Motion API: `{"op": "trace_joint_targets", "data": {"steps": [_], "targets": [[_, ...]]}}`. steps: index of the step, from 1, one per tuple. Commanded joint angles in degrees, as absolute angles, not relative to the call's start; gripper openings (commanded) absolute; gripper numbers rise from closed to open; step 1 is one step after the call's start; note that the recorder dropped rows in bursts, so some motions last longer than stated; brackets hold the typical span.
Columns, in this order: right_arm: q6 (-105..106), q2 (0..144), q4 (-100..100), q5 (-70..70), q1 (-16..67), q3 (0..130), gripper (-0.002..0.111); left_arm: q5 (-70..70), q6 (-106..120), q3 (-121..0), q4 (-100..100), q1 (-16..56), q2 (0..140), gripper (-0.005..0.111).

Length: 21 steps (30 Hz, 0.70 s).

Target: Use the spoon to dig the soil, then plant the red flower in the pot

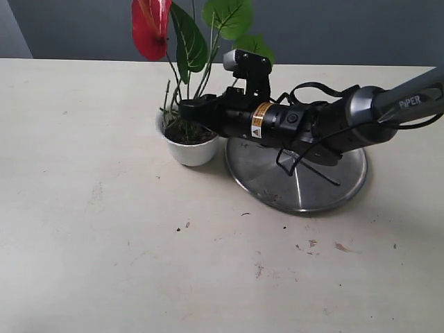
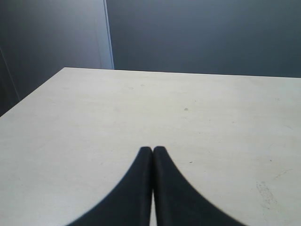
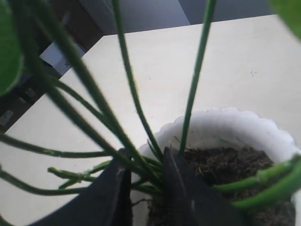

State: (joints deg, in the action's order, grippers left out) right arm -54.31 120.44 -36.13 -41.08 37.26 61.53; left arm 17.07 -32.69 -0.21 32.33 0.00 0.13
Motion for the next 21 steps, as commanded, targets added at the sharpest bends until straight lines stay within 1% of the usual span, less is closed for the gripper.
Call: {"op": "trace_joint_targets", "data": {"steps": [1,2,6,10,21], "targets": [[-53.7,120.6,-38.2,-34.7,37.3,61.5,0.025,16.6,-32.8,0.0,32.4,0.0,0.0,0.000],[-53.7,120.6,-38.2,-36.5,37.3,61.5,0.025,16.6,-32.8,0.0,32.4,0.0,0.0,0.000],[-53.9,120.6,-41.5,-36.4,37.3,61.5,0.025,16.6,-32.8,0.0,32.4,0.0,0.0,0.000],[-54.2,119.8,-39.3,-36.5,37.3,61.5,0.025,16.6,-32.8,0.0,32.4,0.0,0.0,0.000],[-53.7,116.2,-38.4,-32.4,37.3,61.5,0.025,16.6,-32.8,0.0,32.4,0.0,0.0,0.000]]}}
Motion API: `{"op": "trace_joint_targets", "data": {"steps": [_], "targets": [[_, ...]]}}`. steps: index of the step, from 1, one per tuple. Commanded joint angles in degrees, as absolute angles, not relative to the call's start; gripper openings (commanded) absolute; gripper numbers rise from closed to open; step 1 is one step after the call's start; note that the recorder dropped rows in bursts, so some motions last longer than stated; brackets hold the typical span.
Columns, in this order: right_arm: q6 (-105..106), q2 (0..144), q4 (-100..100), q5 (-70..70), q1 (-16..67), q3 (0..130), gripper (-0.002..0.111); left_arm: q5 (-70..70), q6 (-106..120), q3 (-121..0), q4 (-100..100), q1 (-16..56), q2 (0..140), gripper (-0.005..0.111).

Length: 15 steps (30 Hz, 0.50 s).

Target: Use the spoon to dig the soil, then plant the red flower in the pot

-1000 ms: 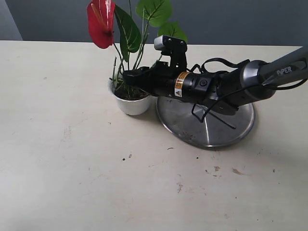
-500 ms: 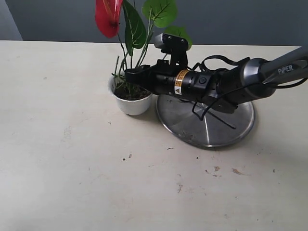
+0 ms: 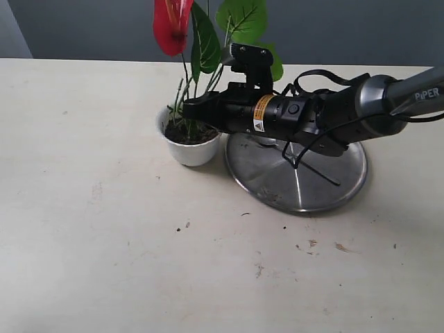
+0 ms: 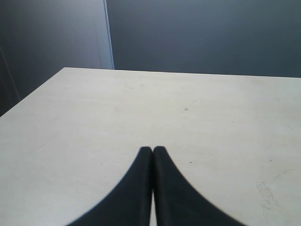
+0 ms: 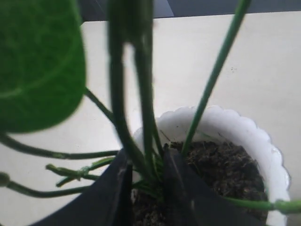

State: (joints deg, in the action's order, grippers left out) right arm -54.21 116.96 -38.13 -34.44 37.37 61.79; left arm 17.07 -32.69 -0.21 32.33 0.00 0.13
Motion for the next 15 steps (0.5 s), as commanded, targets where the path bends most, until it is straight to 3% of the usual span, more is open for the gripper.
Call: {"op": "trace_joint_targets", "data": {"steps": [1,15], "targets": [[-53.7,116.2,-38.4,-32.3,37.3,61.5,0.025,16.6,-32.8,0.0,32.4,0.0,0.0,0.000],[-54.2,116.2,-40.0,-29.9,37.3,65.9,0.025,16.6,-32.8,0.0,32.4,0.0,0.0,0.000]]}}
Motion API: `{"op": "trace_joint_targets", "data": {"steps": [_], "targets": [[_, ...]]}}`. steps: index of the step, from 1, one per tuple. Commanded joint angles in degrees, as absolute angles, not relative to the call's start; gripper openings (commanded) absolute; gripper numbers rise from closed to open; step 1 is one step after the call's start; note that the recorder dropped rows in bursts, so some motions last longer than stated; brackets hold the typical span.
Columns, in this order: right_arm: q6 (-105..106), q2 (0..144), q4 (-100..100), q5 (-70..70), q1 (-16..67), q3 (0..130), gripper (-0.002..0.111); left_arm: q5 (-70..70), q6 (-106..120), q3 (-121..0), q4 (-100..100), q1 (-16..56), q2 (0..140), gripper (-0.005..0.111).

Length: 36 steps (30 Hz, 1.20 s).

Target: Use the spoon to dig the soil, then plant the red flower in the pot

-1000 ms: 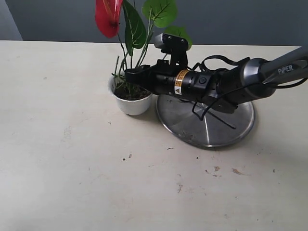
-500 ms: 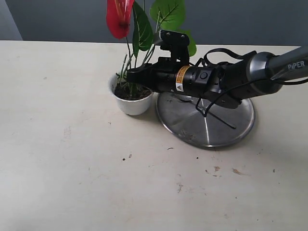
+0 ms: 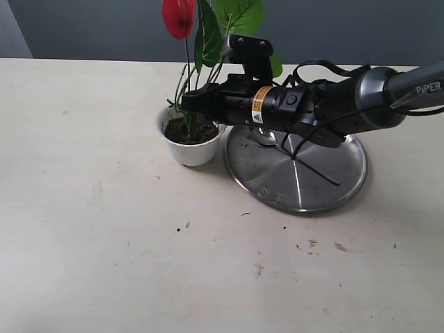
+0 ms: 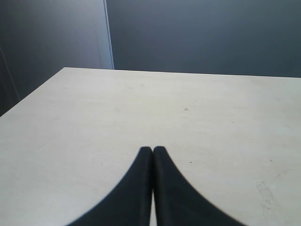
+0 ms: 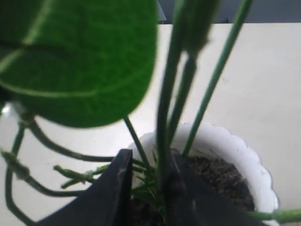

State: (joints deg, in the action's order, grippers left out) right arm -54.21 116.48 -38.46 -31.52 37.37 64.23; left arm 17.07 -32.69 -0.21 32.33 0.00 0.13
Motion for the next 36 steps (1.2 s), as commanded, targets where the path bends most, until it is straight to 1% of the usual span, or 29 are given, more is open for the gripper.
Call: {"op": "trace_joint_targets", "data": {"steps": [1,6,18,24,29,36], "targets": [[-54.4,116.2,-40.3,-29.4,37.3,66.0,0.025,16.6,-32.8,0.0,32.4,0.0,0.0,0.000],[-54.6,116.2,-42.5,-24.9,37.4,66.0,0.025,16.6,-32.8,0.0,32.4,0.0,0.0,0.000],[-56.0,116.2,-43.2,-26.7,37.4,66.0,0.025,16.6,-32.8,0.0,32.4,0.0,0.0,0.000],[-57.5,113.7,-45.5,-24.9,37.4,66.0,0.025,16.5,-32.8,0.0,32.4,0.0,0.0,0.000],[-57.5,111.3,-47.1,-19.0,37.4,66.0,0.025,16.5,-32.8,0.0,32.4,0.0,0.0,0.000],[-59.1,110.9,-48.8,-19.2,37.8,66.0,0.025,16.5,-32.8,0.0,32.4,0.0,0.0,0.000]]}}
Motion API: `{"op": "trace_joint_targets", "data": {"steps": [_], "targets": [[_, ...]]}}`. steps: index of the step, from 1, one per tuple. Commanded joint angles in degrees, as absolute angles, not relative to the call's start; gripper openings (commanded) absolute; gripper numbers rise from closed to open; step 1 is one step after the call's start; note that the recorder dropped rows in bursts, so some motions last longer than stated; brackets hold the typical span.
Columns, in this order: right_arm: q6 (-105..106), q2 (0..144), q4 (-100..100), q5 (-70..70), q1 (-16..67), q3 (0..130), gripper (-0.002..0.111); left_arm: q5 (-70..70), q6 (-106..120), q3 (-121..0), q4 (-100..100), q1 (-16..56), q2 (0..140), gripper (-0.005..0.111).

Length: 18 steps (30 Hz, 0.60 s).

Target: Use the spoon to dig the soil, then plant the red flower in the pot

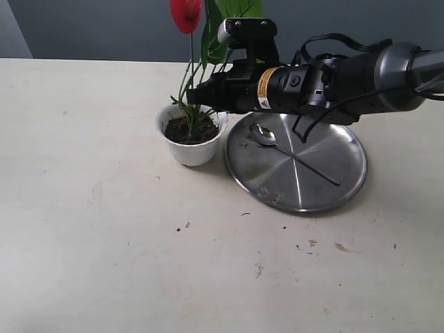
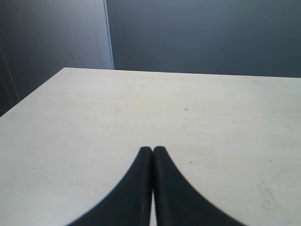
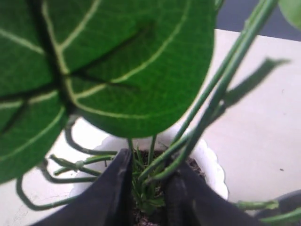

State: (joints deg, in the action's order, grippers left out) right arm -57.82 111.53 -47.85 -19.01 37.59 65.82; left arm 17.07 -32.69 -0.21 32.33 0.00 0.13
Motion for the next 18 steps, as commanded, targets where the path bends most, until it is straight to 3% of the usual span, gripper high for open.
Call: {"op": "trace_joint_targets", "data": {"steps": [1,18], "targets": [[-59.8,110.9,-49.6,-19.2,37.8,66.0,0.025,16.5,-32.8,0.0,32.4,0.0,0.0,0.000],[-68.8,108.0,-59.5,-16.7,37.8,66.0,0.025,16.5,-32.8,0.0,32.4,0.0,0.0,0.000]]}}
